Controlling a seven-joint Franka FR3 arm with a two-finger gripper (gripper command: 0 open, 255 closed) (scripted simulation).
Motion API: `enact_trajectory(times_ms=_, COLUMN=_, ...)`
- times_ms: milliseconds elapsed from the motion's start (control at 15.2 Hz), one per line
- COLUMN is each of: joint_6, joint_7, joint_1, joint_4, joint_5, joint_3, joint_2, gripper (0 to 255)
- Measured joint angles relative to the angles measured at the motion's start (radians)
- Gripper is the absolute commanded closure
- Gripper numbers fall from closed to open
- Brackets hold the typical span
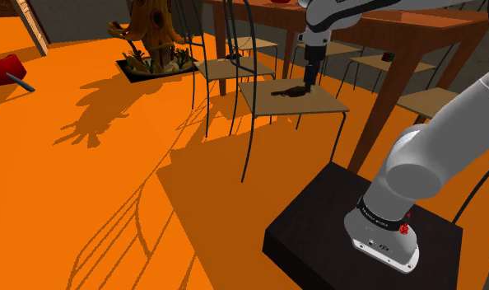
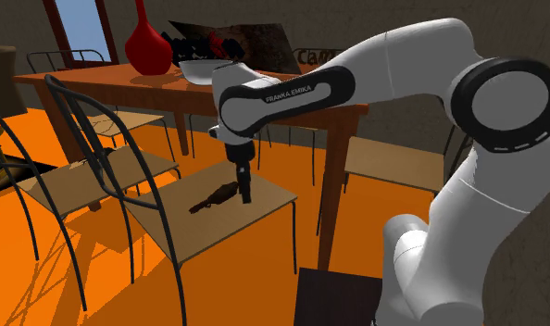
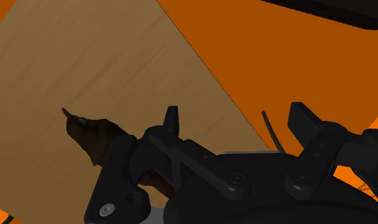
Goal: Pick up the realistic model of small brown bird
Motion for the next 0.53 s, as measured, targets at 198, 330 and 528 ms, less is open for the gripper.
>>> enact_trajectory(times_ms=198, joint_6=0.031, joint_7=-0.129, joint_1=0.011, joint_4=0.081, joint_5=0.031, joint_3=-0.048, joint_2=0.11, gripper=0)
enact_trajectory(times_ms=330, joint_6=0.052, joint_7=-0.22, joint_1=0.017, joint_4=0.152, joint_5=0.069, joint_3=-0.075, joint_2=0.206, gripper=0)
enact_trajectory(times_ms=528, joint_6=0.063, joint_7=-0.342, joint_1=0.015, joint_4=0.254, joint_5=0.128, joint_3=-0.095, joint_2=0.327, gripper=0)
